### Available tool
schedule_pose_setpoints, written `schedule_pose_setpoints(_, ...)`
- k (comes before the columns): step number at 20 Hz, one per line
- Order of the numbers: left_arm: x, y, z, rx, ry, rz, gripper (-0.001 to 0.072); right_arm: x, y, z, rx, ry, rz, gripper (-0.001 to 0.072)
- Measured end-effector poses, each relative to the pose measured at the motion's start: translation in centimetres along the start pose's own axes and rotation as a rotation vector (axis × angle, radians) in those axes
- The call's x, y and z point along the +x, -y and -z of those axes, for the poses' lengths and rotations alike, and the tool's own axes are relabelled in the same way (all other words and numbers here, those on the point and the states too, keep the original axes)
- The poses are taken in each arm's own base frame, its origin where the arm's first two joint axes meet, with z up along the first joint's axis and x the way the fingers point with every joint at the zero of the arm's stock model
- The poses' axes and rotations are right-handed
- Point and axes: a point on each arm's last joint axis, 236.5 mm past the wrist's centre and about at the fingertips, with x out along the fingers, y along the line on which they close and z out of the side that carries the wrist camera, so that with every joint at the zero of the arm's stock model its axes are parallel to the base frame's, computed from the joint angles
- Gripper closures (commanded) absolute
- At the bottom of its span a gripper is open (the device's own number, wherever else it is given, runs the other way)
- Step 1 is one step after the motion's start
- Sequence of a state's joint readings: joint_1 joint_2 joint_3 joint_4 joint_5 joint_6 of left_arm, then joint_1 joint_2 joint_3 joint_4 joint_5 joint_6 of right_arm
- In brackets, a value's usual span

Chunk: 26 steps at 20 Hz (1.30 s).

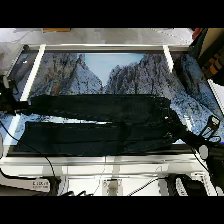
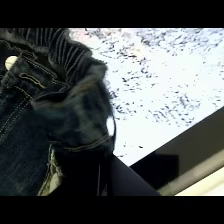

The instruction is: Fold the clothes and pants, and hang the long-sleeved shirts on hangers.

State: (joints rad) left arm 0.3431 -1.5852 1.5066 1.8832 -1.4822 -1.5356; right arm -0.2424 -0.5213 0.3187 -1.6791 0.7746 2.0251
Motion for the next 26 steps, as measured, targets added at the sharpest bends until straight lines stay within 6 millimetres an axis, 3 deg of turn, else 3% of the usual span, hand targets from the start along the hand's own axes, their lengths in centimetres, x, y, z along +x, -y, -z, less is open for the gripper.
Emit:
schedule_pose_setpoints(4, 1.5, -2.2, 4.5, -0.145, -0.140, 0.188, 0.0574, 1.5, -0.4, 0.5, 0.014, -0.036, -0.007, 0.0687)
schedule_pose_setpoints(8, 2.6, -5.0, 8.5, -0.304, -0.116, 0.321, 0.0566, 2.0, -0.8, 0.1, 0.015, -0.021, -0.020, 0.0687)
schedule_pose_setpoints(9, 3.1, -5.6, 9.8, -0.333, -0.109, 0.340, 0.0433, 2.0, -0.9, -0.1, 0.016, -0.014, -0.025, 0.0687)
schedule_pose_setpoints(10, 3.7, -6.0, 11.1, -0.353, -0.109, 0.355, 0.0201, 2.1, -1.0, -0.3, 0.017, -0.006, -0.030, 0.0687)
schedule_pose_setpoints(11, 4.5, -6.2, 12.4, -0.362, -0.114, 0.373, 0.0109, 2.1, -1.1, -0.4, 0.019, -0.001, -0.035, 0.0688)
schedule_pose_setpoints(15, 7.0, -4.6, 15.6, -0.321, -0.105, 0.509, 0.0115, 2.1, -1.5, -0.7, 0.028, 0.014, -0.050, 0.0687)
schedule_pose_setpoints(18, 9.1, -3.4, 16.2, -0.291, -0.077, 0.556, 0.0230, 2.1, -1.6, -0.9, 0.030, 0.022, -0.055, 0.0687)
schedule_pose_setpoints(23, 11.3, -1.5, 14.6, -0.208, 0.014, 0.643, 0.0226, 2.1, -1.8, -1.3, 0.031, 0.039, -0.063, 0.0687)
schedule_pose_setpoints(25, 11.3, -0.2, 13.6, -0.166, 0.061, 0.710, 0.0228, 2.1, -2.0, -1.7, 0.033, 0.053, -0.071, 0.0687)
schedule_pose_setpoints(26, 11.3, 0.4, 12.9, -0.148, 0.096, 0.742, 0.0262, 2.0, -2.1, -1.8, 0.034, 0.058, -0.074, 0.0687)
